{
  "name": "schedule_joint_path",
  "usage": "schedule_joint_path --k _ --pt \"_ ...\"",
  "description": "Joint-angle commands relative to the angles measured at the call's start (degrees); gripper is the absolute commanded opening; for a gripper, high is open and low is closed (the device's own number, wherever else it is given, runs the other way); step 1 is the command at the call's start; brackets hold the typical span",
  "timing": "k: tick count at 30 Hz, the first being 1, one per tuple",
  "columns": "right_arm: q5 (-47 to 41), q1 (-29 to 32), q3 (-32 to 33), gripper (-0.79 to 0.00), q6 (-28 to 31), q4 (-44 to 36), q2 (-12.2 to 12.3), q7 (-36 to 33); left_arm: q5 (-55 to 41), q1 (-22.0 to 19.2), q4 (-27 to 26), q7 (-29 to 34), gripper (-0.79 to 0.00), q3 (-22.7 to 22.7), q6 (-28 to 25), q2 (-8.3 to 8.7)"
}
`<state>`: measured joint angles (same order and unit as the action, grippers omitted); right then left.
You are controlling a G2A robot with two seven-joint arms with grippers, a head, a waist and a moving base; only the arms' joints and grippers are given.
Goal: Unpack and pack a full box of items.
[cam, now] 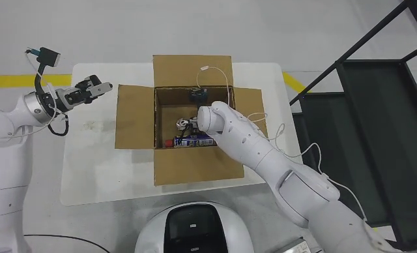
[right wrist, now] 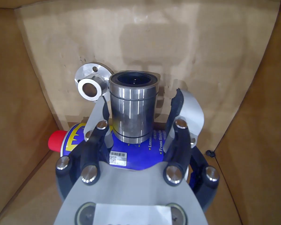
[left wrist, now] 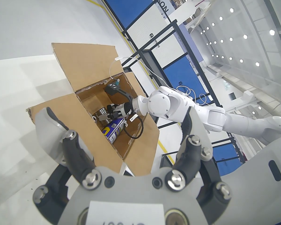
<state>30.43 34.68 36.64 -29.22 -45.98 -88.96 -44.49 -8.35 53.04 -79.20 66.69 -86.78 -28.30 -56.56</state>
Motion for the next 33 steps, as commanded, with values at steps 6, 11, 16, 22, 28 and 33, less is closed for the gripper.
schedule_joint_path --k 6,11,16,22,28,33 --pt "-0.1 -1.1 -0.9 -0.308 -0.2 3.4 -1.7 1.1 0.0 0.0 0.0 0.0 0.000 0.0 0.0 0.00" --pt "0.2 -1.8 -1.6 -0.560 -0.7 6.0 -3.0 1.6 0.0 0.0 0.0 0.0 0.000 0.0 0.0 0.00" --pt "0.2 -2.0 -1.5 -0.785 -0.6 6.3 -3.8 2.6 0.0 0.0 0.0 0.0 0.000 0.0 0.0 0.00" --pt "2.1 0.1 -0.1 -0.785 -1.1 1.4 -2.9 3.5 0.0 0.0 0.0 0.0 0.000 0.0 0.0 0.00" --pt "6.9 6.5 4.9 -0.785 -2.7 -13.2 0.7 4.0 0.0 0.0 0.0 0.0 0.000 0.0 0.0 0.00" --pt "14.2 15.5 11.3 -0.785 -3.2 -30.9 4.9 0.2 0.0 0.0 0.0 0.0 0.000 0.0 0.0 0.00"
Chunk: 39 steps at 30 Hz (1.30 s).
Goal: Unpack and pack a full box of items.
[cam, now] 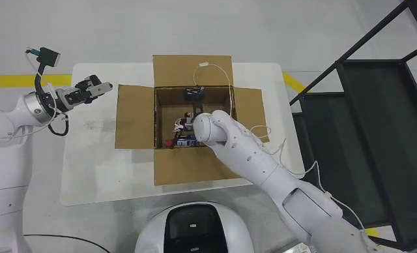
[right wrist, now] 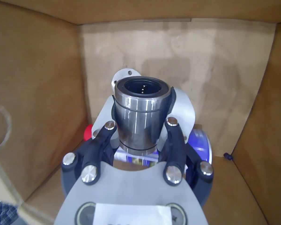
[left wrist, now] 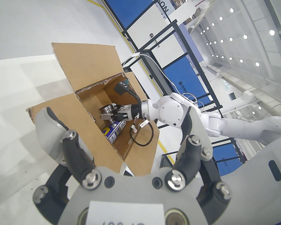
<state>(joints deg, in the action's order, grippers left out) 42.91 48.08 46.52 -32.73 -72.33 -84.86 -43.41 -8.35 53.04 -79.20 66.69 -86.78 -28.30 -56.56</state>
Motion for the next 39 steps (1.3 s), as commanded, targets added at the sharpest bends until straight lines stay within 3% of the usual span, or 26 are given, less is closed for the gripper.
schedule_joint_path --k 1,7,19,37,39 --pt "3.0 4.0 2.9 -0.785 1.2 -8.3 1.6 -1.8 0.0 0.0 0.0 0.0 0.000 0.0 0.0 0.00" --pt "1.5 15.6 13.7 -0.785 9.2 -25.4 4.8 -1.5 0.0 0.0 0.0 0.0 0.000 0.0 0.0 0.00" --pt "-13.6 30.0 29.8 -0.785 25.1 -36.4 7.3 2.7 0.0 0.0 0.0 0.0 0.000 0.0 0.0 0.00" --pt "-14.1 30.3 30.1 -0.785 25.6 -36.6 7.3 2.9 0.0 0.0 0.0 0.0 0.000 0.0 0.0 0.00" --pt "-14.9 30.7 30.7 -0.785 28.0 -36.7 7.4 4.4 0.0 0.0 0.0 0.0 0.000 0.0 0.0 0.00"
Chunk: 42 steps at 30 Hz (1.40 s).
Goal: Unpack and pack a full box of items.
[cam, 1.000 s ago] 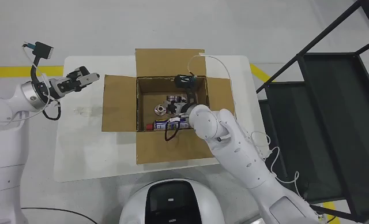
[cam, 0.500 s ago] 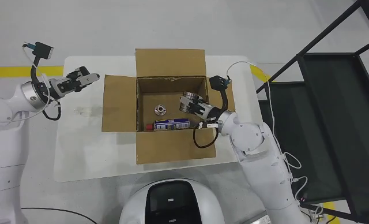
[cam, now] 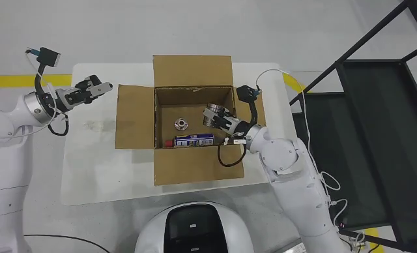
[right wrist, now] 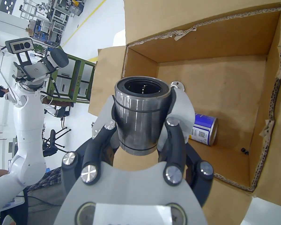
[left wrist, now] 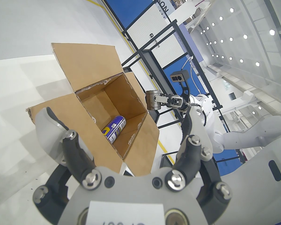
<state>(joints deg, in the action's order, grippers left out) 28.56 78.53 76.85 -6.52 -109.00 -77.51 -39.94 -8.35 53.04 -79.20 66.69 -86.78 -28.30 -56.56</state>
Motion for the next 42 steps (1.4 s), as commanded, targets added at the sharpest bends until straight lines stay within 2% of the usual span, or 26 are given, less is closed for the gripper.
schedule_joint_path --k 1,4,7,9,13,17,20,35,39,42 --pt "-1.3 0.8 1.6 -0.785 3.9 0.2 0.2 1.9 0.0 0.0 0.0 0.0 0.000 0.0 0.0 0.00" --pt "-4.5 3.7 6.8 -0.785 9.5 0.7 0.7 5.8 0.0 0.0 0.0 0.0 0.000 0.0 0.0 0.00" --pt "-8.6 8.0 12.4 -0.785 15.0 0.7 1.0 13.0 0.0 0.0 0.0 0.0 0.000 0.0 0.0 0.00" --pt "-7.8 10.9 15.1 -0.785 17.4 1.1 1.2 17.2 0.0 0.0 0.0 0.0 0.000 0.0 0.0 0.00" --pt "-5.3 15.3 18.5 -0.785 20.0 3.2 1.4 23.6 0.0 0.0 0.0 0.0 0.000 0.0 0.0 0.00" --pt "-1.9 17.5 20.8 -0.785 21.2 6.1 1.7 27.1 0.0 0.0 0.0 0.0 0.000 0.0 0.0 0.00" --pt "0.1 18.0 21.7 -0.785 22.2 8.6 1.9 28.9 0.0 0.0 0.0 0.0 0.000 0.0 0.0 0.00" --pt "0.1 18.0 21.7 -0.785 22.1 8.7 1.9 28.9 0.0 0.0 0.0 0.0 0.000 0.0 0.0 0.00" --pt "10.3 15.7 22.3 -0.785 21.7 11.5 2.2 34.0 0.0 0.0 0.0 0.0 0.000 0.0 0.0 0.00" --pt "15.1 14.1 21.8 -0.785 25.1 15.9 2.4 38.8 0.0 0.0 0.0 0.0 0.000 0.0 0.0 0.00"
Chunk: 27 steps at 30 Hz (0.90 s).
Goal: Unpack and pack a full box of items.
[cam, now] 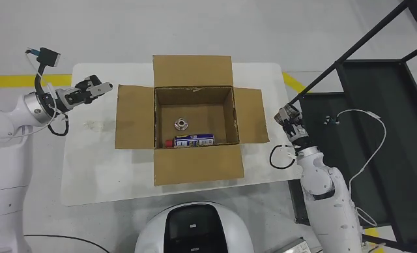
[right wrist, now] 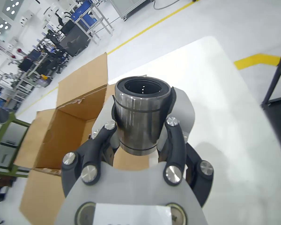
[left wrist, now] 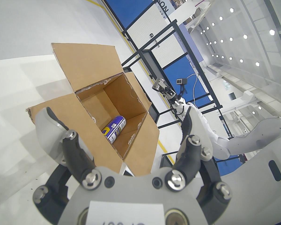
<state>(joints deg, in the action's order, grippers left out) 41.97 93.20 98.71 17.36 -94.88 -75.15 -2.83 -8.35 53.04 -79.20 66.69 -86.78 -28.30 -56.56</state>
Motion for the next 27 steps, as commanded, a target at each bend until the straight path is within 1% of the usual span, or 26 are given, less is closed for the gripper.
schedule_joint_path --k 1,3,4,5,7,8,10,12,14,18,19,27 --pt "3.5 -1.2 -0.2 -0.785 2.8 3.9 0.2 3.2 0.0 0.0 0.0 0.0 0.000 0.0 0.0 0.00" --pt "8.1 -3.3 -0.1 -0.785 4.6 8.9 0.4 7.4 0.0 0.0 0.0 0.0 0.000 0.0 0.0 0.00" --pt "11.0 -4.4 -0.5 -0.785 6.7 12.1 0.6 9.8 0.0 0.0 0.0 0.0 0.000 0.0 0.0 0.00" --pt "11.9 -5.7 -0.6 -0.785 8.2 15.8 0.6 12.1 0.0 0.0 0.0 0.0 0.000 0.0 0.0 0.00" --pt "18.3 -8.7 -1.1 -0.785 11.1 22.7 1.0 18.1 0.0 0.0 0.0 0.0 0.000 0.0 0.0 0.00" --pt "18.6 -10.4 -1.3 -0.785 12.4 26.9 1.1 20.9 0.0 0.0 0.0 0.0 0.000 0.0 0.0 0.00" --pt "23.1 -13.7 -1.7 -0.785 14.8 33.9 1.4 26.1 0.0 0.0 0.0 0.0 0.000 0.0 0.0 0.00" --pt "25.1 -16.9 -2.1 -0.785 17.5 40.8 1.7 30.7 0.0 0.0 0.0 0.0 0.000 0.0 0.0 0.00" --pt "27.7 -19.8 -2.4 -0.785 19.1 47.0 2.1 33.9 0.0 0.0 0.0 0.0 0.000 0.0 0.0 0.00" --pt "34.8 -24.4 -3.5 -0.785 20.3 56.9 3.0 41.8 0.0 0.0 0.0 0.0 0.000 0.0 0.0 0.00" --pt "36.3 -25.1 -3.7 -0.785 20.1 58.4 3.2 43.0 0.0 0.0 0.0 0.0 0.000 0.0 0.0 0.00" --pt "36.3 -25.1 -3.7 -0.785 20.1 58.4 3.2 43.0 0.0 0.0 0.0 0.0 0.000 0.0 0.0 0.00"
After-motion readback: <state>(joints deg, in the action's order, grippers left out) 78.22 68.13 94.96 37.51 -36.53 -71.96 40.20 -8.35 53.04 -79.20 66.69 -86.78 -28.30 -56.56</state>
